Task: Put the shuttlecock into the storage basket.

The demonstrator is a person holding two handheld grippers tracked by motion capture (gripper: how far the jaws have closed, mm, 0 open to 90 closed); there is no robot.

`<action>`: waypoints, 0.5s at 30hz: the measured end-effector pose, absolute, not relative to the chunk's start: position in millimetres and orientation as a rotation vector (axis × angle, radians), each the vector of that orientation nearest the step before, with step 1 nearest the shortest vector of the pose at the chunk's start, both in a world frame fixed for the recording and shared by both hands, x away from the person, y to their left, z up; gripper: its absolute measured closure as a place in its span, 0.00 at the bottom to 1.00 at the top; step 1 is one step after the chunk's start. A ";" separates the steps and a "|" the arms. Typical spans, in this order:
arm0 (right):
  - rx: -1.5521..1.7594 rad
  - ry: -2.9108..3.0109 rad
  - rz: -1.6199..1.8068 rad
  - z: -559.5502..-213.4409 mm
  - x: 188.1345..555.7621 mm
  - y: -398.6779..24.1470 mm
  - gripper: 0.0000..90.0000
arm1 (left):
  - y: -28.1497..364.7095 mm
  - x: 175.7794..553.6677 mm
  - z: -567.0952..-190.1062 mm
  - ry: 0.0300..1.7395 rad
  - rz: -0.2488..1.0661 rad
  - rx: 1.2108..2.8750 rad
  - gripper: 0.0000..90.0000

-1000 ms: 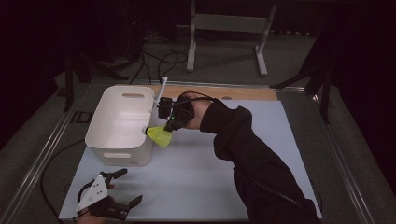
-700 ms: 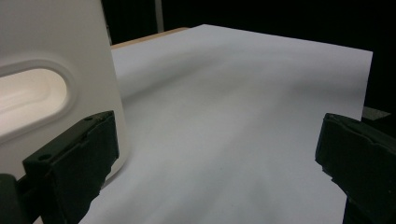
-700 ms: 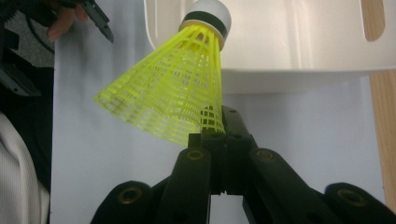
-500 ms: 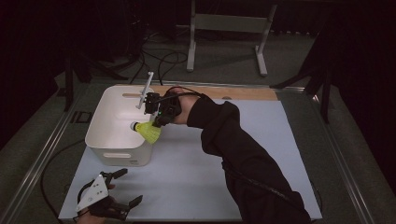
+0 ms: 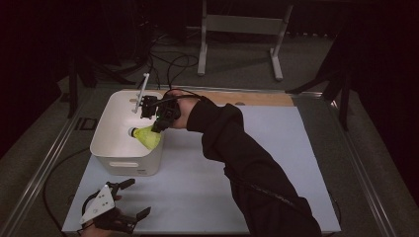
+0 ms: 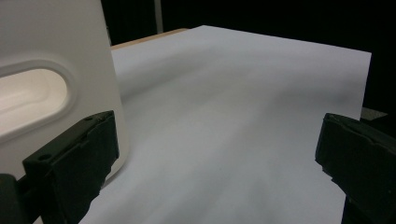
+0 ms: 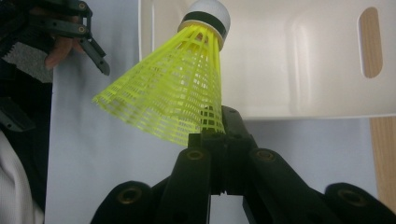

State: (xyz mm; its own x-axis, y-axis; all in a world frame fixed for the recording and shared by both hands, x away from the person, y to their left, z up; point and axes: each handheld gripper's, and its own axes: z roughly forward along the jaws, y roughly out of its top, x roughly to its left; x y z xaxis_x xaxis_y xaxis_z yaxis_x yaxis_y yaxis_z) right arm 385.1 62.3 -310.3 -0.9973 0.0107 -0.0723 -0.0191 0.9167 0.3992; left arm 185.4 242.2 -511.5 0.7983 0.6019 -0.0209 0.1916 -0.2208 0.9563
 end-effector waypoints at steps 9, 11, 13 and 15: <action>-0.024 3.021 0.624 -315.7 388.8 81.4 1.00 | 243.1 185.5 -512.0 0.615 0.421 1.784 0.00; -0.027 3.021 0.619 -317.4 390.0 84.9 1.00 | 243.3 185.5 -512.0 0.614 0.421 1.783 0.00; -0.022 3.026 0.621 -319.3 390.7 88.1 1.00 | 243.3 185.4 -512.1 0.614 0.419 1.780 0.00; -0.016 3.025 0.627 -321.5 391.8 91.0 1.00 | 243.5 185.4 -512.2 0.615 0.417 1.779 0.00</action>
